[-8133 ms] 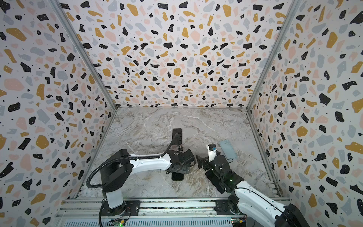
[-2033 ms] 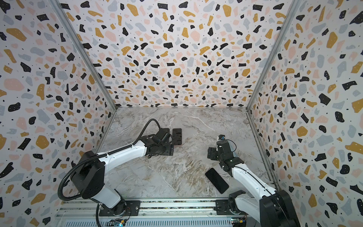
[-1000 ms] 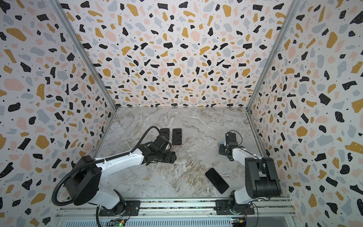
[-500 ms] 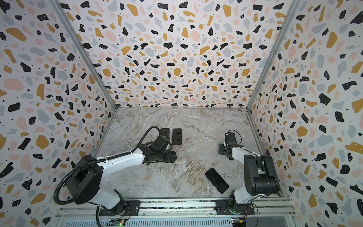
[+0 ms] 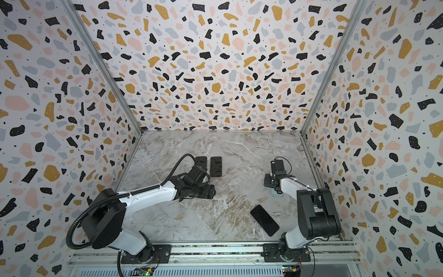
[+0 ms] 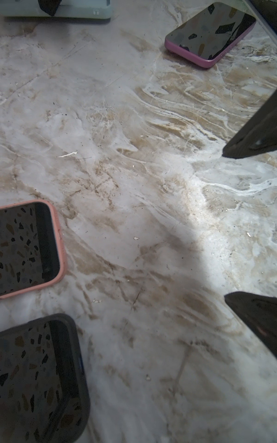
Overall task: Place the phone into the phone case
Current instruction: 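Lower the right gripper onto the light-blue case edge and pinch it, then drag the light-blue case with the right gripper toward the left gripper, release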
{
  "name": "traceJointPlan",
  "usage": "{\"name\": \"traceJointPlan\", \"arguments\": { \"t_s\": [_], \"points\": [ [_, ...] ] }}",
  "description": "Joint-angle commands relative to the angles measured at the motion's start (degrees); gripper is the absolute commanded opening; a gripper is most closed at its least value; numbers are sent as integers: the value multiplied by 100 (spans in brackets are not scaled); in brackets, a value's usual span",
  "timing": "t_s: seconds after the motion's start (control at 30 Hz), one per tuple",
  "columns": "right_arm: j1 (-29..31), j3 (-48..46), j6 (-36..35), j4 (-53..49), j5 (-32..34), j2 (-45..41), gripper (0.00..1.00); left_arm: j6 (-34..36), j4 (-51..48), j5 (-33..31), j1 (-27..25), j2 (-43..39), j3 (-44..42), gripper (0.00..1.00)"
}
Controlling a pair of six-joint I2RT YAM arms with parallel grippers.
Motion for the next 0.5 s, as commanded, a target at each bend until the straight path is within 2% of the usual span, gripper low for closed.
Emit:
{"name": "traceJointPlan", "arguments": {
  "t_s": [0.0,0.17,0.47],
  "points": [
    [253,267,113,-408,168,-195,2,-54,35,-60,9,63,74,87],
    [985,393,365,-924,221,-632,2,-117,12,-56,18,-78,-24,87],
    [2988,366,1510,-1331,181,-1104,3,-263,158,-87,46,-293,-415,87]
  ]
}}
